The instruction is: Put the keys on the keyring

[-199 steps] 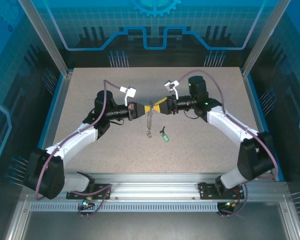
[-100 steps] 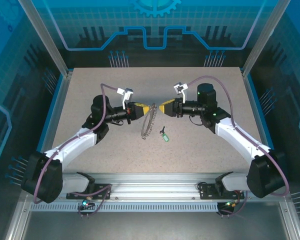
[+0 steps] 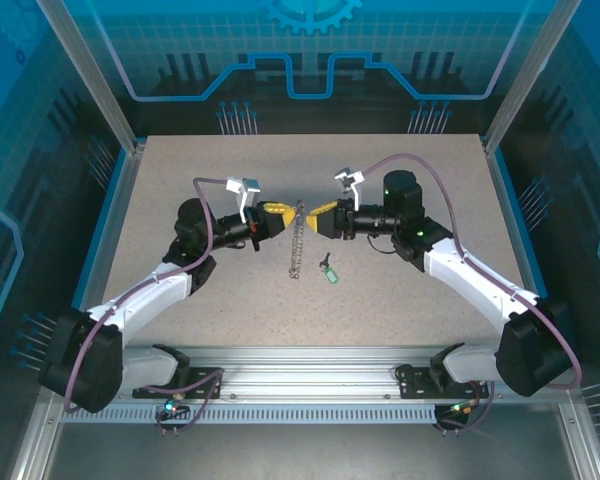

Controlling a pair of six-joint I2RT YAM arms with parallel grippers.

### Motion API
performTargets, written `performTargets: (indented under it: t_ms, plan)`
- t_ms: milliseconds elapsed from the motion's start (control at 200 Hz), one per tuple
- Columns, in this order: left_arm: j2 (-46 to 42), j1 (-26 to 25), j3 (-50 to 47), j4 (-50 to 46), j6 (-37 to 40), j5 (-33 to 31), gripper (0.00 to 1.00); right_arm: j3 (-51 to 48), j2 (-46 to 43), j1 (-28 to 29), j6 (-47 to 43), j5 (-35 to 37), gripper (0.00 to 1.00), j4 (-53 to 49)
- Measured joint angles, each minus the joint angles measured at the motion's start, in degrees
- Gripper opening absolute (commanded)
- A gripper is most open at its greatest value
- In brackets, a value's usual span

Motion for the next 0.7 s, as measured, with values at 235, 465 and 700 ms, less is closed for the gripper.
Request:
performTargets:
  t_ms: [235, 465, 700]
  plan:
    - [0.0, 0.0, 0.0, 0.2, 0.0, 0.0, 0.00, 0.4, 0.1, 0.9, 0.0, 0.5, 0.37, 0.7]
    - [0.0, -0.1, 0.0, 0.2, 0.0, 0.5, 0.00, 2.6, 1.0, 0.9, 0.0, 0.8, 0.37, 1.2]
    - [0.0, -0.4, 0.1, 0.2, -0.1, 1.5, 0.00, 4.3, 3.0, 0.9, 0.0, 0.8, 0.36, 1.2]
